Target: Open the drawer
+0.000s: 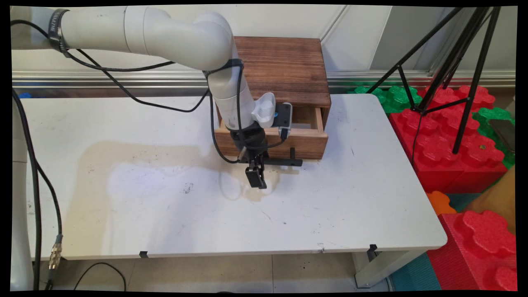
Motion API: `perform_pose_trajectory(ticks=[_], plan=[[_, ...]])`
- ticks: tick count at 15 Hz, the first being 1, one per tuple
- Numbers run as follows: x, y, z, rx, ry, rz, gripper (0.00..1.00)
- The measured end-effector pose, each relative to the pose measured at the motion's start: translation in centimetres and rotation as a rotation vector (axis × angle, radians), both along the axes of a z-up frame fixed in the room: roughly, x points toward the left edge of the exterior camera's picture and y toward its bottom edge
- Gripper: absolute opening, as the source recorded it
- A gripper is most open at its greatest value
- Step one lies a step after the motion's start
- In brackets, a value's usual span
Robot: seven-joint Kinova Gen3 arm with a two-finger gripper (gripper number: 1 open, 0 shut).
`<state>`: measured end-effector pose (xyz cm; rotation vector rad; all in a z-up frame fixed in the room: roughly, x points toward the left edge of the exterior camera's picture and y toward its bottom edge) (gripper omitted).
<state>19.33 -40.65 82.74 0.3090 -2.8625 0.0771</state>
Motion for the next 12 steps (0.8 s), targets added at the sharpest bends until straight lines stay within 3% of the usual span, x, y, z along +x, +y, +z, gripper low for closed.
perform_pose_trajectory(ticks=[12], plan=[[-1.1, 2.8, 0.1, 0.008, 0.022, -0.030, 1.00]])
